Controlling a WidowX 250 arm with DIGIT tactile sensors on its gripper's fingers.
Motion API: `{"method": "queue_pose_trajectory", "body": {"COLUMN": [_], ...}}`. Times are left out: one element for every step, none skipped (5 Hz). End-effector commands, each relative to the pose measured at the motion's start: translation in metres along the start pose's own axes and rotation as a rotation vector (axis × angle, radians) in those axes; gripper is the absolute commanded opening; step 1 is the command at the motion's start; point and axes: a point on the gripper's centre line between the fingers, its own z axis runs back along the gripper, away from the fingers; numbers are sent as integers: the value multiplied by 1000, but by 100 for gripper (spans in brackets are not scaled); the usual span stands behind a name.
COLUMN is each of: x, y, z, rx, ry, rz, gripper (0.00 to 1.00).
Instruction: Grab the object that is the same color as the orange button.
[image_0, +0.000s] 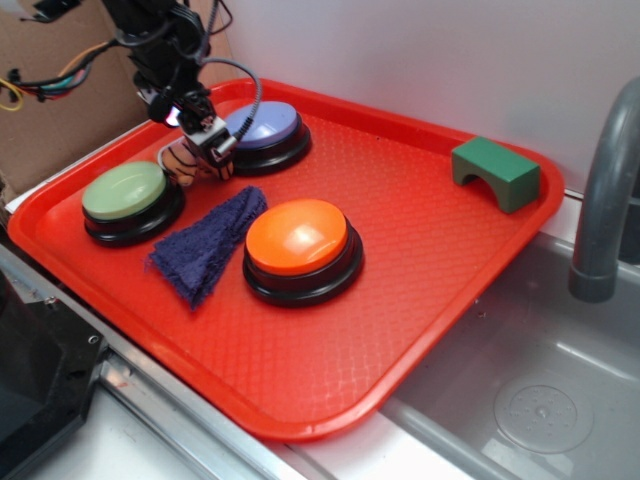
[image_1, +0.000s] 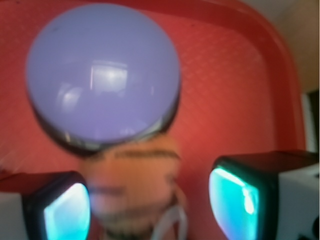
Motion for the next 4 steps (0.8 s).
{"method": "queue_pose_trajectory", "body": {"x": [6,7,4,6], "y": [5,7,12,10], "z": [-11,-7,10,50], "rx": [-39,-40,-60,-37], "ry": [3,7,34,41], "rz": [-8,14,87,159], "gripper": [100,0,0,0]}}
